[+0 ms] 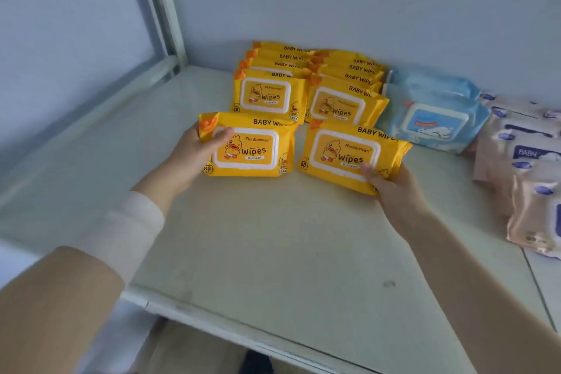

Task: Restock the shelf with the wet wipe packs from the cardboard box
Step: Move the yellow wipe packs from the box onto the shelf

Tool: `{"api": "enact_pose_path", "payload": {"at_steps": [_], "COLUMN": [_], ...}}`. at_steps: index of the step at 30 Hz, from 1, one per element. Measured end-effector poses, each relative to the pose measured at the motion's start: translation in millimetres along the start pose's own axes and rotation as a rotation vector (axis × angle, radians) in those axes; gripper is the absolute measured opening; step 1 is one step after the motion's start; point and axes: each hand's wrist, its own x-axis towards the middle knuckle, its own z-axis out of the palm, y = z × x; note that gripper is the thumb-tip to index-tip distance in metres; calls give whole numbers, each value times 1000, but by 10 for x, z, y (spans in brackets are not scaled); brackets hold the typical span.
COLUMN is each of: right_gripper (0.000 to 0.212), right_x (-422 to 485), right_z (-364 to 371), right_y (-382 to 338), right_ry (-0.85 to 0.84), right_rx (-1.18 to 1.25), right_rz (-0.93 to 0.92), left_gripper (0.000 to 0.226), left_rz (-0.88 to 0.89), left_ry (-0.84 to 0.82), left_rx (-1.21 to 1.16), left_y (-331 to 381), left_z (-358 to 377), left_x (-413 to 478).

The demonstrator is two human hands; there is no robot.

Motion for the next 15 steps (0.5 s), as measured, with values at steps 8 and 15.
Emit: {"api": "enact_pose_path", "payload": {"at_steps": [8,15], "right_gripper": [43,74], "right_x": [604,808], "right_z": [210,242], "right_y": [-55,-115], "right_ry": [350,534], "right_rx": [-291,-400], "right_rz": [-5,55], "left_gripper": [27,65], "left_rz": [144,226], "left_ry": [-98,38], "left_rx": [147,240], "left_y": [-10,-82], "left_z": [-91,-50], "left_x": [956,1186]}}
